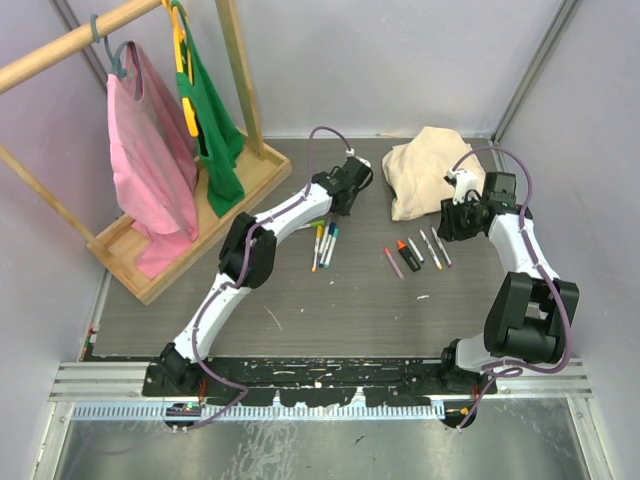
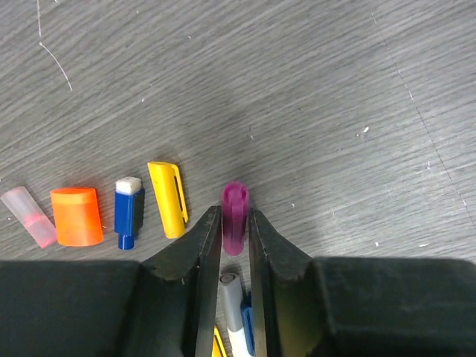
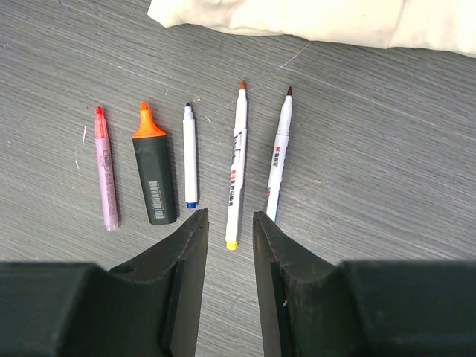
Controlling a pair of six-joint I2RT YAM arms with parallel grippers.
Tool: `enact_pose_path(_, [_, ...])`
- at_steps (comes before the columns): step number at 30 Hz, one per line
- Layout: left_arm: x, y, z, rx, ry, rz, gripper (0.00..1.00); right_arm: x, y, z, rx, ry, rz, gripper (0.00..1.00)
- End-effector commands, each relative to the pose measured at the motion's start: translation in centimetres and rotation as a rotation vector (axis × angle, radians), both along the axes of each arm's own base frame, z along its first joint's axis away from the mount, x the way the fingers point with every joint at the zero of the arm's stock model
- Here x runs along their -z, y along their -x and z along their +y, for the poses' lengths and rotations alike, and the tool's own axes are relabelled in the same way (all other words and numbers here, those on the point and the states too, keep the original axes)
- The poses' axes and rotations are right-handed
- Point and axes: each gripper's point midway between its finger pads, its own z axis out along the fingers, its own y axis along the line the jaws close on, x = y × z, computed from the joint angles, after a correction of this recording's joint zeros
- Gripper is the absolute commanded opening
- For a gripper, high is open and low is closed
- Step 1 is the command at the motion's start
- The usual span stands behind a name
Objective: Open the pen caps
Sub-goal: Place the pen cap at the center of the board, then pick up the pen from the center of the board.
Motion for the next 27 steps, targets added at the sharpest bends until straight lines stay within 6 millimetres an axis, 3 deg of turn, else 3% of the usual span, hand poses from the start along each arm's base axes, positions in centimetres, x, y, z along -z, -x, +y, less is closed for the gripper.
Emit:
enact_pose_path(1, [-2.0,-1.8,-0.4,-0.007,0.040,-0.057,0.25,-1.9,-0.4,0.3,-0.028,0.004,-0.076,0.36])
enact_pose_path(4, [-2.0,-2.1,-0.4,-0.014,0.047,-0.064,0.32,-1.8,-0.4,0.3,-0.030,0.003,-0.075,0.36])
enact_pose_path(9, [-2.7,-2.4,-0.5,-0.016,0.059,-0.074,0.33,-1.9,-0.4,0.4,-0.030,0.002,-0.078,0.36])
enact_pose_path(14, [-6.4,-1.6,-1.4,0.019,0.137,-0.081,0.35,-2.1,-0.4,0.5,-0.037,-0.003,-0.083,0.36])
enact_pose_path(19, [-12.7,1.2,-2.7,0.160,0.283,-0.127,0.43,-2.4,-0.3,0.8,-0.050,-0.011,-0.094,0.37])
enact_pose_path(25, [-15.3,5.5,-1.3,0.248,0.413,-0.189,0.48,-2.8,-0.1,1.3,-0.075,-0.025,-0.106,0.37])
enact_pose_path(27, [-15.3,7.0,-0.3,0.259,0.436,-0.202,0.49,-2.9,0.0,1.5,-0.088,-0.034,-0.110,0.37])
